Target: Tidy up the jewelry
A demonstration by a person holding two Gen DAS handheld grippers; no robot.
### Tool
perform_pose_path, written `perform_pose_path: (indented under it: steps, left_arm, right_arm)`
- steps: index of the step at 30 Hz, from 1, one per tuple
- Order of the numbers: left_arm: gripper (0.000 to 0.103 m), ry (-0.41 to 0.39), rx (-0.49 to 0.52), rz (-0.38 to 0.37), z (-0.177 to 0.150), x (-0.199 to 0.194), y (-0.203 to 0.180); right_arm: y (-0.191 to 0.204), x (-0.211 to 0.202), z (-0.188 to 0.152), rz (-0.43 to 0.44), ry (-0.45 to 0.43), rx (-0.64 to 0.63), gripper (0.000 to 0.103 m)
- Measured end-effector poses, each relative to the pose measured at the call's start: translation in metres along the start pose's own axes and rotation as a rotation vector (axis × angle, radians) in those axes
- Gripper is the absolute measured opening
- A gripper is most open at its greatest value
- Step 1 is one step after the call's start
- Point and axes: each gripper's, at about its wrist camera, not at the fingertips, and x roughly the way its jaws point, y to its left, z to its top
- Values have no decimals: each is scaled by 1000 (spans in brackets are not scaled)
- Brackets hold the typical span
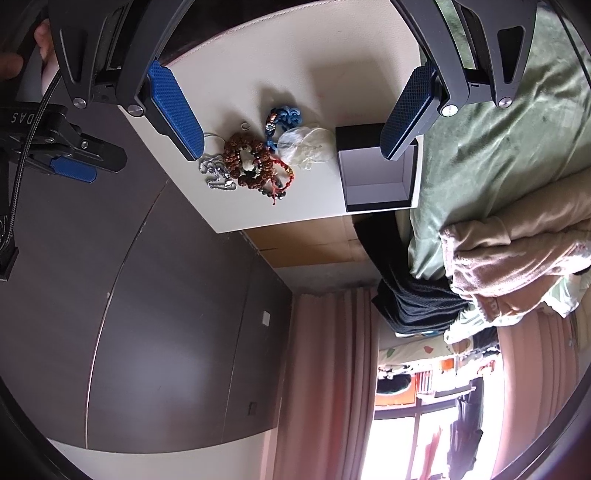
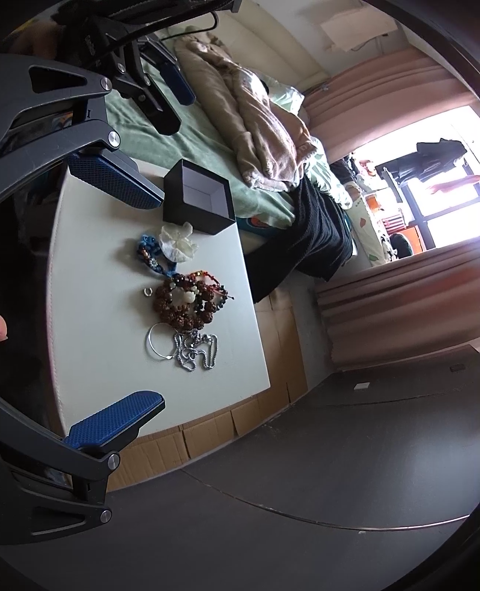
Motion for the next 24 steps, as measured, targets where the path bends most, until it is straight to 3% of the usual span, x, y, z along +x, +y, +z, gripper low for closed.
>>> perform_pose_path:
  steps: [24]
  left_arm:
    - [96,-10,7,-2,-3,-5,5]
  right_arm:
    - [10,-10,-2,-72,-23,-75,99]
